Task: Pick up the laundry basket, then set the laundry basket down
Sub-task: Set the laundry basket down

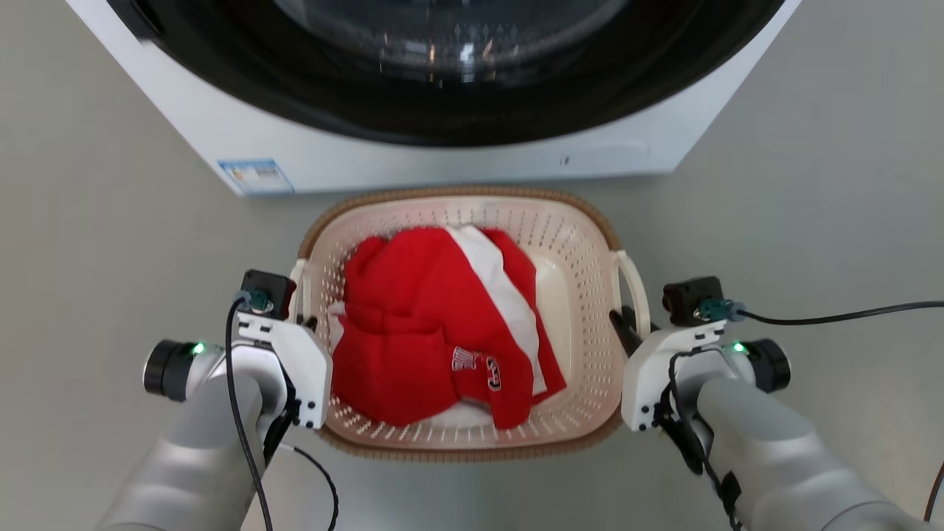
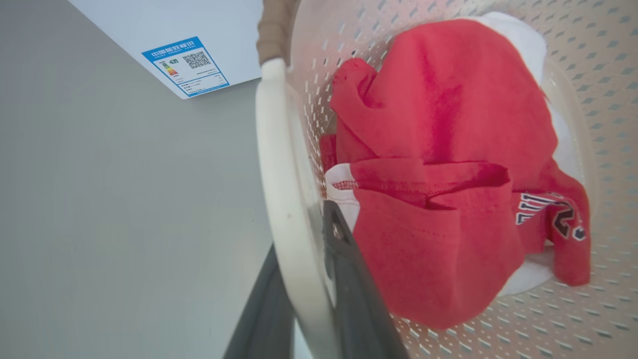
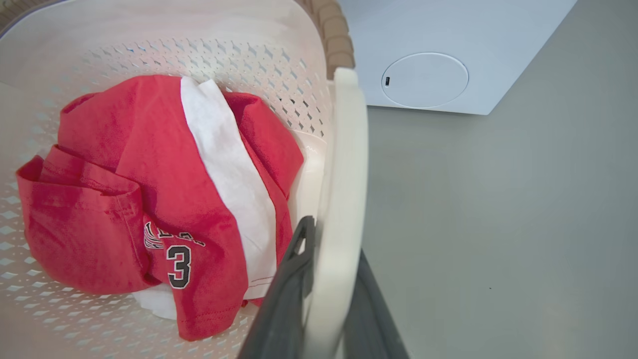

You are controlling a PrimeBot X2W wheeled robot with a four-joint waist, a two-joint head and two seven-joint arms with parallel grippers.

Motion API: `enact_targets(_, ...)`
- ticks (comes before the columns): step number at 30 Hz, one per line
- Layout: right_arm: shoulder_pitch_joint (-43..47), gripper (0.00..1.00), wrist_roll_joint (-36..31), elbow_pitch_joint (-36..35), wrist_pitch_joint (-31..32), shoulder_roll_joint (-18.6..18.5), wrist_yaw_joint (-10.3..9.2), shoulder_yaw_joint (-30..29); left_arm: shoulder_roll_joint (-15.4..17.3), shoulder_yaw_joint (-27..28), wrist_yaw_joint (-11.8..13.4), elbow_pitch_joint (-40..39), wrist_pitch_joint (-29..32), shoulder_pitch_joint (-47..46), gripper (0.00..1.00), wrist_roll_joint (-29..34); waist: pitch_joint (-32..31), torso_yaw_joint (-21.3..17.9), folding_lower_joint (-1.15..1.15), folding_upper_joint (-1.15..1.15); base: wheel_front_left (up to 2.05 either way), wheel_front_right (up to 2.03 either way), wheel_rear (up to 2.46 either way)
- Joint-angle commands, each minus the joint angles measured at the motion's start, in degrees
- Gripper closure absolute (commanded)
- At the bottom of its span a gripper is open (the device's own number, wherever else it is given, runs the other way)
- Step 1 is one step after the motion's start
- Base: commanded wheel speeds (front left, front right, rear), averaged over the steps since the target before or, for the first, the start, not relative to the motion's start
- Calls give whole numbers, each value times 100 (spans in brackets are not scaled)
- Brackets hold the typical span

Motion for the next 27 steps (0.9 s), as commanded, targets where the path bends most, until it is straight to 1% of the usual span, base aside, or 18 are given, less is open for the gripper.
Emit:
enact_targets(1,-63,100,-124,-99,-186,56,99,114,166,56,27,-12,-103,-254,100,115,441,42,0,0,0,0,0)
enact_targets(4,-185,100,-142,-103,-288,23,99,129,147,56,75,28,-229,-388,100,130,684,64,0,0,0,0,0)
enact_targets(10,-384,100,-208,-104,-432,-39,99,110,81,64,264,64,-625,-662,100,185,1117,105,0,0,0,0,0)
enact_targets(15,-538,100,-303,-145,-467,-83,99,9,31,53,307,74,-799,-857,100,228,1457,124,0,0,0,0,0)
enact_targets(20,-667,100,-562,-380,-470,-190,99,-310,65,78,368,37,-912,-1071,100,275,1804,113,0,0,0,0,0)
enact_targets(27,-759,100,-1133,-630,-471,-287,99,-919,104,143,489,-64,-961,-1344,100,341,2235,130,0,0,0,0,0)
